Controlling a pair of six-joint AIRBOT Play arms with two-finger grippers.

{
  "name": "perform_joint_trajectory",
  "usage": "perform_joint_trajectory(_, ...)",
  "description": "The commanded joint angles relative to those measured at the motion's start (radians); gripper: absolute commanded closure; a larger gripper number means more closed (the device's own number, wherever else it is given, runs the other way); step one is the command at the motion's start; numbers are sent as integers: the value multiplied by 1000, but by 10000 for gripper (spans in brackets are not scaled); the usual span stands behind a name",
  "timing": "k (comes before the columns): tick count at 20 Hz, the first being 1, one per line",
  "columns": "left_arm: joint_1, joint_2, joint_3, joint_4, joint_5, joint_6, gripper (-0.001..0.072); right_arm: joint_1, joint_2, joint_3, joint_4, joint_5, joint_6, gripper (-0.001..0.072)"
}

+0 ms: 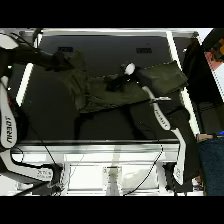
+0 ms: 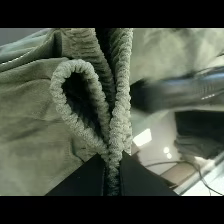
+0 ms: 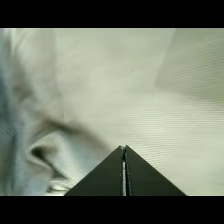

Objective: Fold the clothes and pants, and hang the long-sleeved shirts on hangers.

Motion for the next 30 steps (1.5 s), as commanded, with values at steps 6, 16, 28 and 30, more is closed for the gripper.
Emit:
perform_joint_trajectory(6,-383,-200,1,80,446,-268,675,-324,180,0,-87,192,-90,664)
perform_joint_trajectory(16,-443,-264,1,-97,706,-214,676,-391,191,0,268,220,-286,630)
perform_joint_trajectory(28,-25,94,-372,76,306,104,679,-390,165,-61,407,259,-440,698)
perform_joint_trajectory(30,65,137,-520,-144,278,212,677,-390,165,-60,408,256,-439,696)
